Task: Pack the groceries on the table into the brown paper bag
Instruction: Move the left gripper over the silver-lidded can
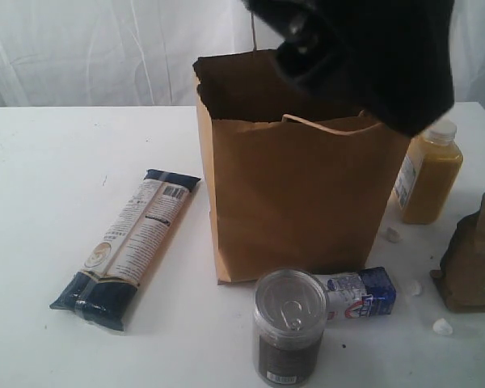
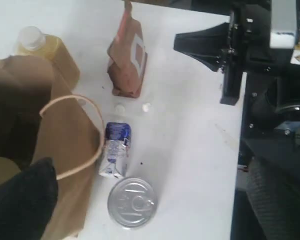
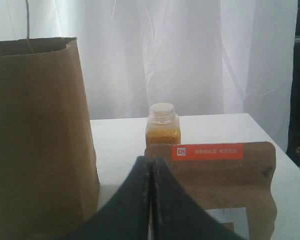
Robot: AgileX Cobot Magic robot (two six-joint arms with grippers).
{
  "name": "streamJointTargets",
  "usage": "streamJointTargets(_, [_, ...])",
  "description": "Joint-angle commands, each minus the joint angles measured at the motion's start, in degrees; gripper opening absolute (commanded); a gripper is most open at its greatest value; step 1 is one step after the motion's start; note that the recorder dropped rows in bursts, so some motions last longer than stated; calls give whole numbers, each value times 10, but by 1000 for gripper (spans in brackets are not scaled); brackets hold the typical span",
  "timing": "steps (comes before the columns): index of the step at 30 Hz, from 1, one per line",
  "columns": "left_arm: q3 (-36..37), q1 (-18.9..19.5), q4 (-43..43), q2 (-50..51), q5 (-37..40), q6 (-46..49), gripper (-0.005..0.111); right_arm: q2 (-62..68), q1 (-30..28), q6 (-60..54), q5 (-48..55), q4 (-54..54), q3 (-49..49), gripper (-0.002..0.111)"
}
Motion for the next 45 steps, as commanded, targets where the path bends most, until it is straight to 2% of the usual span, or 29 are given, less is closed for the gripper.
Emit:
streamJointTargets(1, [63,-31,35,-39,50,-37,105,-2,-4,3,1,-4,3,0])
streamJointTargets(8, [189,-54,42,-95,50,-85,105,-2,-4,3,1,-4,3,0])
streamJointTargets(12, [281,-56,40,-104,50,-112,105,-2,-4,3,1,-4,3,0])
streamJointTargets(13, [322,-56,39,-104,41,-117,105,-2,-4,3,1,-4,3,0])
streamJointTargets(16, [394,-56,34,-101,-50,-131,105,-2,-4,3,1,-4,3,0])
streamJointTargets(18, [446,-56,35,-101,-158,-153,105,-2,-4,3,1,-4,3,0])
streamJointTargets(20, [475,-56,35,-101,-229,-173,105,-2,-4,3,1,-4,3,0])
streamJointTargets(24, [515,-56,37,-101,-335,-198,105,-2,-4,3,1,-4,3,0])
streamJointTargets(29, [548,-56,50,-101,-404,-207,105,-2,-4,3,2,-3,3,0])
streamJointTargets(33, [554,-56,96,-94,-410,-207,105,-2,-4,3,10,-3,3,0])
streamJointTargets(38, [554,-56,98,-67,-414,-190,105,-2,-4,3,10,-3,3,0])
streamJointTargets(45, [554,-56,98,-42,-460,-189,105,-2,-4,3,10,-3,3,0])
